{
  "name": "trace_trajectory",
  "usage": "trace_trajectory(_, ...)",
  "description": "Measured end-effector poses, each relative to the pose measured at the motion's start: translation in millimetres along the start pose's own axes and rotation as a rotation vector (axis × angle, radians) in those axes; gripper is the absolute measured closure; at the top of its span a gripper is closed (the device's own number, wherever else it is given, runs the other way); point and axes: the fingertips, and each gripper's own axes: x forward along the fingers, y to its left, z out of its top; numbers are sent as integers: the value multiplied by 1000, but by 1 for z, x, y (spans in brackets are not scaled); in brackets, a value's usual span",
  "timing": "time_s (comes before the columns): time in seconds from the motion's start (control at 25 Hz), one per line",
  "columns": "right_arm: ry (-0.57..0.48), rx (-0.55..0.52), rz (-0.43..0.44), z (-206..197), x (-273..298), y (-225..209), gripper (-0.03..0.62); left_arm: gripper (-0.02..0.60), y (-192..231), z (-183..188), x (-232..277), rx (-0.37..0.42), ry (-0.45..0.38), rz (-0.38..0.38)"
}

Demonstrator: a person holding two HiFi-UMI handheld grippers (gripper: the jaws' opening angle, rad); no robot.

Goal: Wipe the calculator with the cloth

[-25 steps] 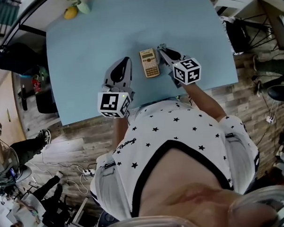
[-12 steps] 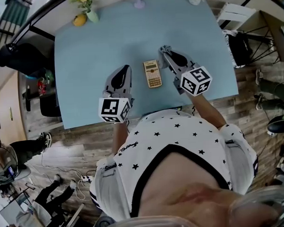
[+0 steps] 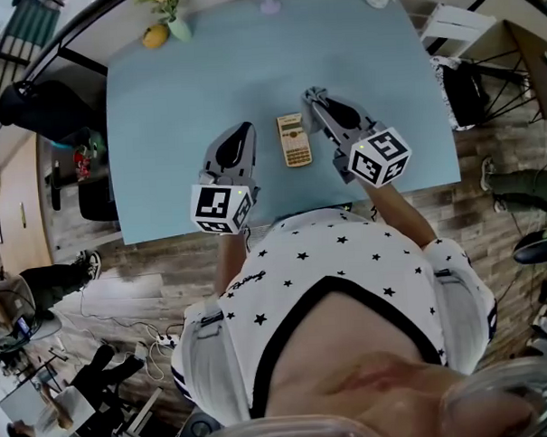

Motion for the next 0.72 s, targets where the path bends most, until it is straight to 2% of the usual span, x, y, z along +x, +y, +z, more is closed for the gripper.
trace_trajectory(0.72,-6,40,23,0,5,-3,556,551,2,-2,1,-3,11,18)
